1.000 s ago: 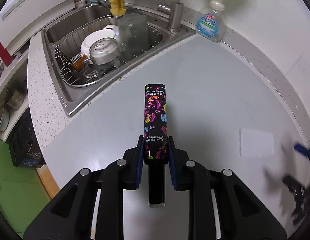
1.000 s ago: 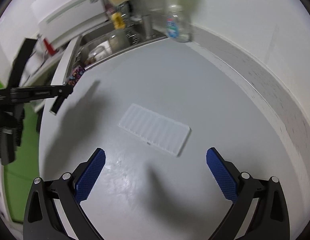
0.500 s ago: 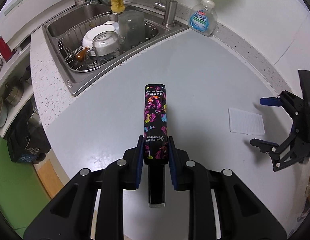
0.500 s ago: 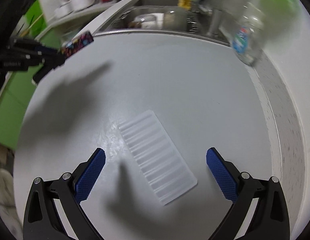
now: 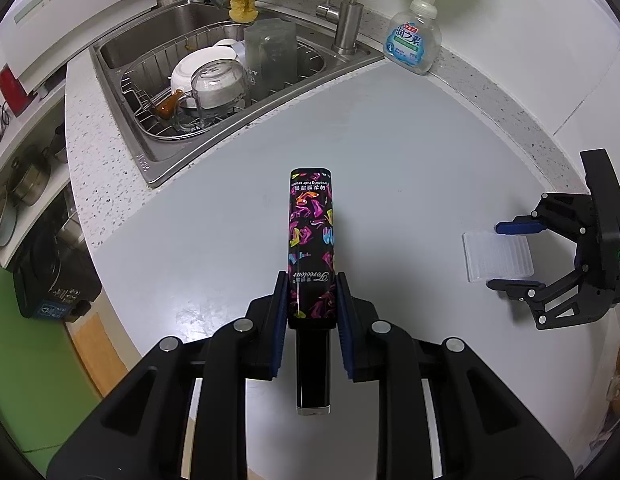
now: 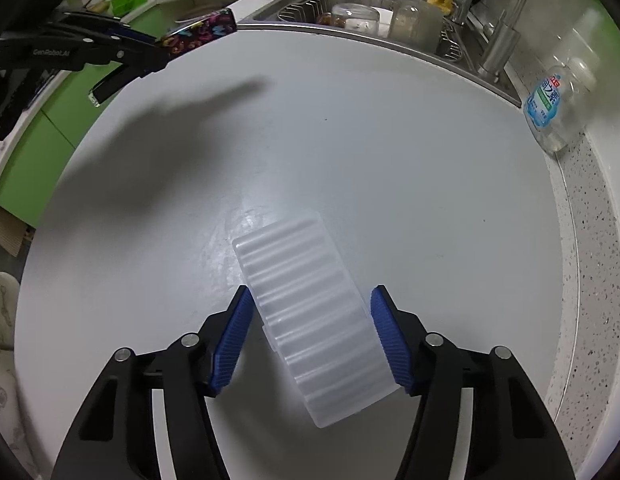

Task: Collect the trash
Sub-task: 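Grasp the white plastic drain tray with the right gripper, then carry the tube and tray over the pink bin and open both grippers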

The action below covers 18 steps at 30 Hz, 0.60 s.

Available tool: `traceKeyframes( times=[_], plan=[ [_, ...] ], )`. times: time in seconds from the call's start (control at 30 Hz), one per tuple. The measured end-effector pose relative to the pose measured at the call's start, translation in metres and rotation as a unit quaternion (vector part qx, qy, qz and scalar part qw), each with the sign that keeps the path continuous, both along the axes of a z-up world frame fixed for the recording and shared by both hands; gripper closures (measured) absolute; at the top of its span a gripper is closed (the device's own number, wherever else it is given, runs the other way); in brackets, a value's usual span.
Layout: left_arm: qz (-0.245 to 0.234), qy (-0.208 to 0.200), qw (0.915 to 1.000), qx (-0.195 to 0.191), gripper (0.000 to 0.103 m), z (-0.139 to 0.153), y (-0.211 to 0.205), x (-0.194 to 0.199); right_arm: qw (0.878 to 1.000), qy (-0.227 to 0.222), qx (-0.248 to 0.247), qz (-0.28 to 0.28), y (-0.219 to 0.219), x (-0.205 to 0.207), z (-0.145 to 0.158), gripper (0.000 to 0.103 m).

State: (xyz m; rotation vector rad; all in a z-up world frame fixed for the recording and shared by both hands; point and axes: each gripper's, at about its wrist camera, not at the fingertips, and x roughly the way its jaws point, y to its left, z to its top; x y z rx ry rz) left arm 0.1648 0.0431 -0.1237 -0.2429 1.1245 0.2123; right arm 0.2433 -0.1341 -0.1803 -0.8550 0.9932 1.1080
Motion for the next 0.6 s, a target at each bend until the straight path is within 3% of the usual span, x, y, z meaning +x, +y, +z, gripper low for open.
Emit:
traceKeyframes(
  times=[0.1, 0.2, 0.33, 0.6],
  plan=[
    [-0.006, -0.002, 1.0, 0.0, 0.08, 0.001, -0.004, 0.001, 1.0, 0.0, -0.007, -0.009, 0.0, 0.0, 0.0, 0.047],
    [-0.012, -0.003, 0.9999, -0.002, 0.081, 0.001, -0.007, 0.001, 0.999, 0.006, -0.002, -0.042, -0.003, 0.001, 0.002, 0.053],
    [-0.016, -0.005, 0.9999, -0.004, 0.081, 0.001, -0.009, -0.002, 0.996, 0.002, 0.011, -0.092, -0.008, 0.002, 0.006, 0.054],
    [-0.02, -0.012, 0.9997, -0.005, 0.081, 0.007, -0.01, -0.015, 0.979, -0.01, 0.046, -0.2, -0.02, -0.002, 0.026, 0.054]
  ],
)
